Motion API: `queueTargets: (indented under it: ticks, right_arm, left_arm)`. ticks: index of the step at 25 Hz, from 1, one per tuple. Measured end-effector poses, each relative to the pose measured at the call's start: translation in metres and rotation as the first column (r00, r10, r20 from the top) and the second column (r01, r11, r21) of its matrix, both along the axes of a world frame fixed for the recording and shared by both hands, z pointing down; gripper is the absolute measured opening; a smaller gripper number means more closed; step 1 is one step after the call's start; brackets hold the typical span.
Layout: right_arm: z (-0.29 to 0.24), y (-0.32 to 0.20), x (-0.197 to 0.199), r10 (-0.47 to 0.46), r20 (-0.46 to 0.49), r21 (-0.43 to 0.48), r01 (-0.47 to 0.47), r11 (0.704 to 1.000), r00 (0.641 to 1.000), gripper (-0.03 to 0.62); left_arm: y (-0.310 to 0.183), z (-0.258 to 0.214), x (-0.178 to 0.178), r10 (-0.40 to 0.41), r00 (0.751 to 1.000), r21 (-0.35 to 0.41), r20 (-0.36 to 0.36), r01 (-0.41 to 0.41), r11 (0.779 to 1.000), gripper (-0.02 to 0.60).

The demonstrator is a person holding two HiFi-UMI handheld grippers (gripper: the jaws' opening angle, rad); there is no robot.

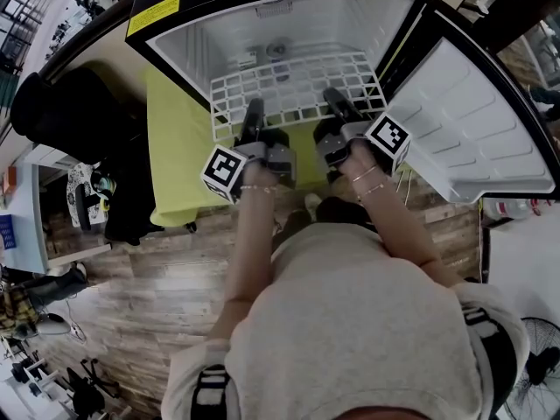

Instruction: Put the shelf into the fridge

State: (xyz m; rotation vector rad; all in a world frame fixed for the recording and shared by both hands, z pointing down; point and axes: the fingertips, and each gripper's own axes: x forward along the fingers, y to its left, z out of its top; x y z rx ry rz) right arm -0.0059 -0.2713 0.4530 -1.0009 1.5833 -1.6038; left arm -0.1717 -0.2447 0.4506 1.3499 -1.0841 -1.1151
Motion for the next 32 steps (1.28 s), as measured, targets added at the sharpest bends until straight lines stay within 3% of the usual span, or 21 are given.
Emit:
queueTargets:
  ticks: [32]
  right_arm:
    - [0.005, -0.032, -0.006, -0.004, 0.012, 0.001, 0.004, 1.0, 1.0, 0.031]
  left_arm:
    - [-0.032, 0.005, -0.007, -0.012, 1.0, -0.002, 0.002, 0.012, 1.0, 0.035]
